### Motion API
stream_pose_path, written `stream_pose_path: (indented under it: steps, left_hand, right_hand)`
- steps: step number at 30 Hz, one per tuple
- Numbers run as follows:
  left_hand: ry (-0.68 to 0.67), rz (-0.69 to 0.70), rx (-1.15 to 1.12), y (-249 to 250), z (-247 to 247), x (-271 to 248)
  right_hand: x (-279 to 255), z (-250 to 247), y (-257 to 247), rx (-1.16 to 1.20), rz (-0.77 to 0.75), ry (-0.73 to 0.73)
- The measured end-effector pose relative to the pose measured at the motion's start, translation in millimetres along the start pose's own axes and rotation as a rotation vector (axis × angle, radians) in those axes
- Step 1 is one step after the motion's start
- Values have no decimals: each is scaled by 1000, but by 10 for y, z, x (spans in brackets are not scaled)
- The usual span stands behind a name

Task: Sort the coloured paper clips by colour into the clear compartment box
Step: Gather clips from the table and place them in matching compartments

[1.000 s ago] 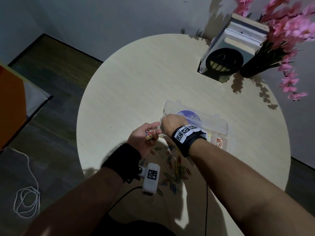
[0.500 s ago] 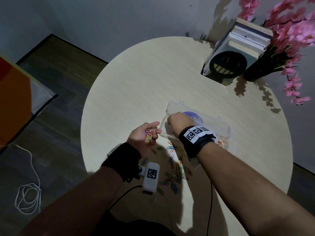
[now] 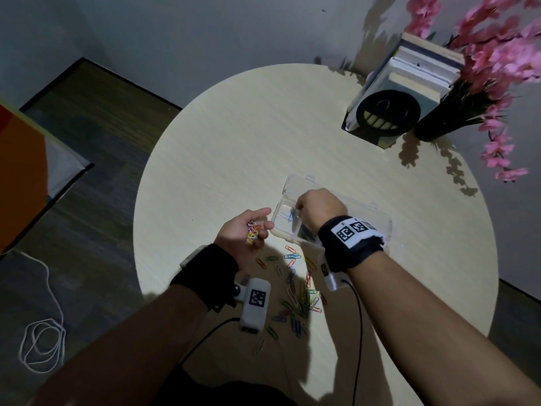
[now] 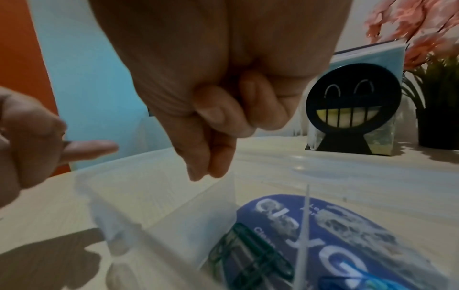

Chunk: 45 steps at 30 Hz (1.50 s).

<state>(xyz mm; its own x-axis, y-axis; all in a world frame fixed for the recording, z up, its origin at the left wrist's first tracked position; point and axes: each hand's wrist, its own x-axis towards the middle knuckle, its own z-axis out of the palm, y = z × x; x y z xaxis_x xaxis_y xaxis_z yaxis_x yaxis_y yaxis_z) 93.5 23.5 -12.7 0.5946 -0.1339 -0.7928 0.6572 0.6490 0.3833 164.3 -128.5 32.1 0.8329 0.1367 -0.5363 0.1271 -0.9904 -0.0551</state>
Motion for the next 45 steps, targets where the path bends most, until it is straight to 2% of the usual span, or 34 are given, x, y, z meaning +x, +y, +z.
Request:
stream_pose_path:
  steps: [9,21,24,30,33,39,45]
  left_hand:
    - [-10,0,33,-47,59,-16]
    - [-5,11,39,-62,74,-22]
    - [-8,2,24,-54,71,-32]
    - [-41,-26,-23,-75,120,-51]
    - [-59,-59,-23,-99,160,-89]
    - [-33,-26,-3,-125,150,-197]
    - [-50,38,13,-70,232,-284]
  right_hand:
    - [90,137,-301,-303,-121,-82]
    - [141,134,-321,-348,-126,-164]
    - [54,35,-201,-258,-131,-152]
    - [-57,12,98,187,-35,-87]
    - [-49,72,152,275,-11,-46]
    - [-47,95,206,417,21,-16]
    - [-218,-48,696,796,164,220]
